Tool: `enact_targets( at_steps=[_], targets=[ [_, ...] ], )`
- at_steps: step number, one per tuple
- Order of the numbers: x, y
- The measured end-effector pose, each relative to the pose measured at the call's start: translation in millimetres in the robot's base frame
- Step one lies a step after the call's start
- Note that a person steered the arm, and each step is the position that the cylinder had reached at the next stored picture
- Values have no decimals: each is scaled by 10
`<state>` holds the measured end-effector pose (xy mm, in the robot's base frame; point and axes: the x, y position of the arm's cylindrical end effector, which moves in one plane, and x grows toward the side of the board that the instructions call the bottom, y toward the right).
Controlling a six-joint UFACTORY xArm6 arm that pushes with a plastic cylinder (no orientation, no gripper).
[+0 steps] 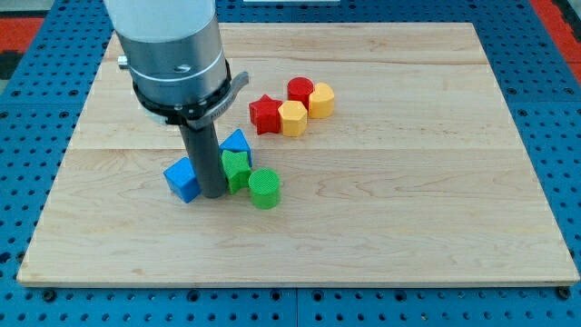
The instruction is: Push green circle below yellow hexagon
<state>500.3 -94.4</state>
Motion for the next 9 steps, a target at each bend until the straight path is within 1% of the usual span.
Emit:
enact_targets(
  at_steps=[1,2,3,5,7,8,9],
  targets=[
    [-166,0],
    [145,-60],
    [434,119],
    [292,593],
    [254,891],
    [102,908],
    [-172,908]
  ],
)
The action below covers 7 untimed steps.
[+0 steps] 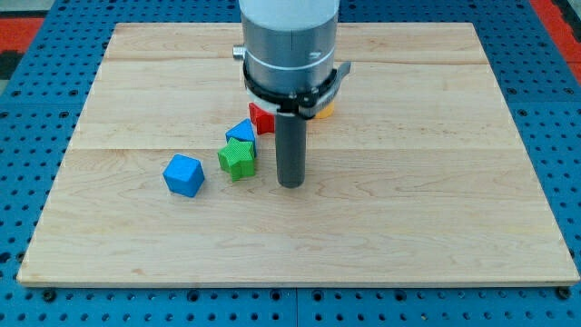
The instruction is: Push green circle below yellow hexagon
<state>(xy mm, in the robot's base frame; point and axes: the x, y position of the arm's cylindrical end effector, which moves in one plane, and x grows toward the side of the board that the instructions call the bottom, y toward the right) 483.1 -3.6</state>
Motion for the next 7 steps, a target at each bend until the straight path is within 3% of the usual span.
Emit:
enact_targets(
  at_steps=[1,2,3,4,5,6,7],
  targets=[
    [274,-41],
    [732,-440],
    [460,-1415],
    [38,-1796],
    [-28,-1740],
    [64,-2124],
    [229,-1772]
  ],
)
